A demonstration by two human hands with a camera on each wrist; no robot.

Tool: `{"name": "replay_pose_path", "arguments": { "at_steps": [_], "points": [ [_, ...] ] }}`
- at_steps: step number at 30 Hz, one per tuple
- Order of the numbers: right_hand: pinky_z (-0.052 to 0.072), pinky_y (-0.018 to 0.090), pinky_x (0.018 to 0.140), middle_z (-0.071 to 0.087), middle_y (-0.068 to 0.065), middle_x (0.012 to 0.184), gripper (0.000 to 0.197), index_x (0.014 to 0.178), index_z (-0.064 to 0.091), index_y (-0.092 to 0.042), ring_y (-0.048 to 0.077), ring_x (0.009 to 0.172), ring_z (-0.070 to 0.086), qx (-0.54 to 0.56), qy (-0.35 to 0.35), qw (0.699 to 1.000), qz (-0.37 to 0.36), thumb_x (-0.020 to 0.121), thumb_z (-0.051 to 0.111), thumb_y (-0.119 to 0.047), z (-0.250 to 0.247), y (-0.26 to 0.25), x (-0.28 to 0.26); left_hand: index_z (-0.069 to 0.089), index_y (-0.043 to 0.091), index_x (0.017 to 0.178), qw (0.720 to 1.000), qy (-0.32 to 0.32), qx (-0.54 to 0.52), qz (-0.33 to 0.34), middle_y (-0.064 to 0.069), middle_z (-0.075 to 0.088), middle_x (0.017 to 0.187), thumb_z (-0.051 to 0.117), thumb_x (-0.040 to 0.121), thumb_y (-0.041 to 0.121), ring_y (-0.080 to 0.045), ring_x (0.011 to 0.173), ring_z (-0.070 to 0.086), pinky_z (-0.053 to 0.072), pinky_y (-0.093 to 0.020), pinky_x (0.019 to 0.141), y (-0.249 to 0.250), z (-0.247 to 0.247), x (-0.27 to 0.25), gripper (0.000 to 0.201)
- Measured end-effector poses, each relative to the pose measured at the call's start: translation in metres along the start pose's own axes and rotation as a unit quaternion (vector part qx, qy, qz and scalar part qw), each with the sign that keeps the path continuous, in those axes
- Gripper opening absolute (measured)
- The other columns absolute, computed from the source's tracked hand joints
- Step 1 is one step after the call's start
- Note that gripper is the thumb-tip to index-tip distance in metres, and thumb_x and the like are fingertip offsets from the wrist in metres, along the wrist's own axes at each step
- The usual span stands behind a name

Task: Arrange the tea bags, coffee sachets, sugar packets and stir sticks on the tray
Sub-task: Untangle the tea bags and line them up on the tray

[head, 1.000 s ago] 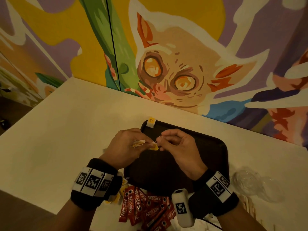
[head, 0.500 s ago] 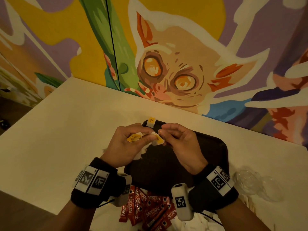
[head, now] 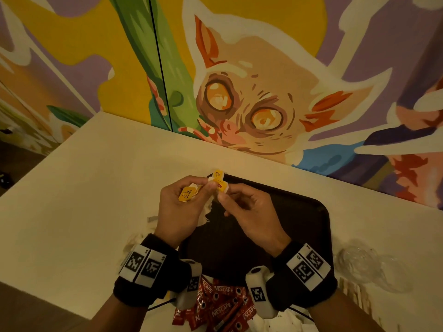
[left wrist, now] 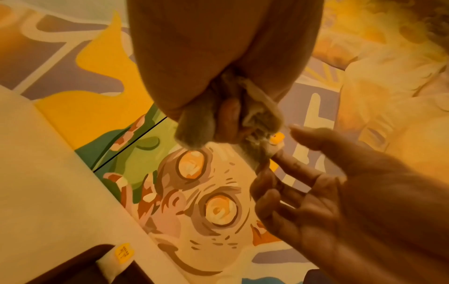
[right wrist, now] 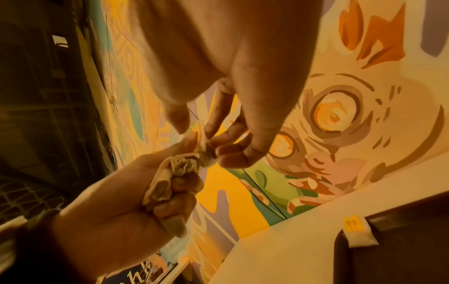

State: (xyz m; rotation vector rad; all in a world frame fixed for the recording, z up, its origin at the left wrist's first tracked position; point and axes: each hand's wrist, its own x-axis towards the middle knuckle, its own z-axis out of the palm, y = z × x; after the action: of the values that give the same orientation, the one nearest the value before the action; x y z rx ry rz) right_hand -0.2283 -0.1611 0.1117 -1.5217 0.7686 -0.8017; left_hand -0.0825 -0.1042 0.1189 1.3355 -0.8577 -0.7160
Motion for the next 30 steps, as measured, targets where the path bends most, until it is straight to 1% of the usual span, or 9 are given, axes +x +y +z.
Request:
{"name": "replay_pose_path", "arguments": {
  "at_steps": [5,8,10,13,16,20,24,27,30],
  "points": [
    [0.054,0.023,0.062,0.073,0.002,0.09,0.011,0.101,0.073,-0.017,0.012,0.066,0.063,-0.025,0.044,0.998,0.027,0.091,0.066,-0.015,0.002,0.02,0.015,0.07,0.006,0.091,0.996,-0.012,-0.027,-0.084,-0.004,0.071,0.071,0.069,0.084,0.012,-0.013,0.056,0.064,0.051,-0.021,0.05,-0.01,0.001,0.002,0.009],
    [0.051,0.018,0.059,0.072,-0.002,0.093,0.012,0.103,0.07,-0.017,0.001,0.062,0.061,-0.065,0.067,0.991,0.093,0.093,0.065,-0.018,-0.007,0.042,0.033,0.069,0.015,0.095,0.987,0.022,-0.031,-0.155,-0.001,0.068,0.067,0.067,0.087,0.016,-0.014,0.053,0.062,0.049,-0.027,0.043,-0.018,-0.005,0.006,0.008],
    [0.05,0.016,0.061,0.069,-0.003,0.094,0.01,0.102,0.068,-0.02,0.001,0.066,0.06,-0.103,0.083,0.981,0.141,0.093,0.065,-0.022,-0.015,0.064,0.051,0.068,0.017,0.096,0.978,0.041,-0.049,-0.201,-0.001,0.067,0.066,0.065,0.089,0.02,-0.015,0.051,0.06,0.046,-0.028,0.045,-0.025,-0.011,0.011,0.007],
    [0.056,0.032,0.077,0.069,-0.002,0.089,0.003,0.092,0.068,-0.022,0.01,0.076,0.062,-0.148,0.128,0.961,0.193,0.091,0.068,-0.025,-0.028,0.103,0.081,0.066,0.014,0.099,0.96,0.042,-0.104,-0.257,-0.01,0.062,0.068,0.063,0.09,0.018,-0.019,0.049,0.051,0.041,-0.024,0.044,-0.037,-0.02,0.018,0.01],
    [0.058,0.041,0.086,0.072,0.003,0.091,0.011,0.096,0.071,-0.015,0.018,0.084,0.067,-0.184,0.15,0.941,0.24,0.09,0.07,-0.024,-0.035,0.131,0.108,0.063,0.01,0.105,0.94,0.032,-0.16,-0.3,-0.013,0.055,0.068,0.062,0.088,0.02,-0.017,0.043,0.046,0.039,-0.023,0.04,-0.049,-0.028,0.023,0.019],
    [0.059,0.043,0.084,0.074,0.014,0.096,0.022,0.105,0.07,-0.007,0.026,0.087,0.071,-0.211,0.152,0.924,0.281,0.089,0.071,-0.023,-0.035,0.157,0.137,0.059,0.007,0.108,0.92,0.035,-0.219,-0.323,-0.012,0.051,0.067,0.065,0.078,0.025,-0.015,0.04,0.044,0.036,-0.02,0.036,-0.063,-0.032,0.029,0.035],
    [0.059,0.03,0.066,0.073,0.018,0.097,0.019,0.106,0.069,-0.005,0.02,0.069,0.066,-0.214,0.143,0.912,0.32,0.092,0.067,-0.017,-0.034,0.167,0.153,0.061,0.006,0.106,0.92,0.028,-0.213,-0.328,-0.013,0.051,0.068,0.065,0.075,0.025,-0.016,0.044,0.043,0.036,-0.019,0.037,-0.07,-0.034,0.035,0.036],
    [0.061,0.041,0.077,0.072,0.02,0.094,0.017,0.102,0.07,0.0,0.027,0.077,0.07,-0.228,0.138,0.907,0.325,0.092,0.066,-0.013,-0.031,0.172,0.159,0.063,0.008,0.1,0.92,0.026,-0.201,-0.334,-0.014,0.053,0.068,0.067,0.073,0.024,-0.017,0.046,0.044,0.036,-0.019,0.039,-0.074,-0.035,0.04,0.032],
    [0.061,0.038,0.072,0.071,0.02,0.096,0.018,0.105,0.068,-0.001,0.023,0.068,0.067,-0.215,0.15,0.905,0.335,0.091,0.067,-0.011,-0.031,0.178,0.162,0.064,0.007,0.1,0.921,0.028,-0.195,-0.337,-0.016,0.052,0.071,0.067,0.073,0.024,-0.017,0.047,0.045,0.037,-0.019,0.038,-0.078,-0.034,0.046,0.033]
  ]
}}
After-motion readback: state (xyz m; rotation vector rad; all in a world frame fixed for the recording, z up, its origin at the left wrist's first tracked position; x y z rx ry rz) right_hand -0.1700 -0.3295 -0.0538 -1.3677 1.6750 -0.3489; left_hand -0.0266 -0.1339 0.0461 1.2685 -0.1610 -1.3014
